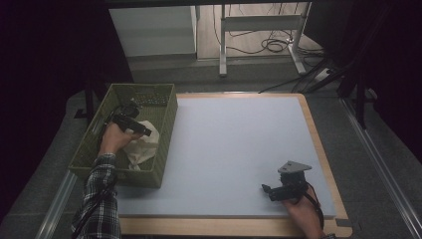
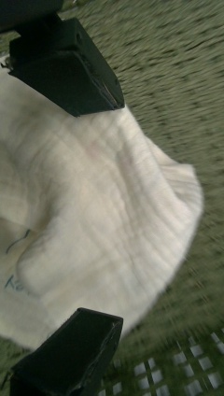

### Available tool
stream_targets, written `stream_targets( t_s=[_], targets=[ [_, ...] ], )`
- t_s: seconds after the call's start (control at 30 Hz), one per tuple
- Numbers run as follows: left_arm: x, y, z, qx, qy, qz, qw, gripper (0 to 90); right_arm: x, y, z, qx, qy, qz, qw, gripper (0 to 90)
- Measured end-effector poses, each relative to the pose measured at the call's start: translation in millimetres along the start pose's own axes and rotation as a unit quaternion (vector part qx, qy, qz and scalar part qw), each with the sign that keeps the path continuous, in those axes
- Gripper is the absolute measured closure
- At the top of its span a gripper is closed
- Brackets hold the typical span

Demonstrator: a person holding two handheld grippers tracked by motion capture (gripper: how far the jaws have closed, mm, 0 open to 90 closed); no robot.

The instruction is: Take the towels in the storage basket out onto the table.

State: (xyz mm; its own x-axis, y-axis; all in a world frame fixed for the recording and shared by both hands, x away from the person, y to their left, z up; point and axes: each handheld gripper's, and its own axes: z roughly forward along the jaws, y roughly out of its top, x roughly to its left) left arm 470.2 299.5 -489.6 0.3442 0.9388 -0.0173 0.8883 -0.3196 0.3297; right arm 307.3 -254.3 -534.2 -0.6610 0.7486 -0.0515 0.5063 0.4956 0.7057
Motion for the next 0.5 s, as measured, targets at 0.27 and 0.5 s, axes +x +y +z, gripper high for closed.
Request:
stream_targets(
  t_s=[0.27, 0.5],
  targets=[
    [2.3, 1.6, 18.7, 0.055, 0.002, -0.011, 0.9984, 1.6, 0.0, 0.0, 0.0, 0.0, 0.0, 0.0, 1.0, 2.2],
    [1.6, -1.9, 19.9, 0.077, 0.019, 0.001, 0.9969, 18.4, 0.0, 0.0, 0.0, 0.0, 0.0, 0.0, 1.0, 2.2]
  ],
)
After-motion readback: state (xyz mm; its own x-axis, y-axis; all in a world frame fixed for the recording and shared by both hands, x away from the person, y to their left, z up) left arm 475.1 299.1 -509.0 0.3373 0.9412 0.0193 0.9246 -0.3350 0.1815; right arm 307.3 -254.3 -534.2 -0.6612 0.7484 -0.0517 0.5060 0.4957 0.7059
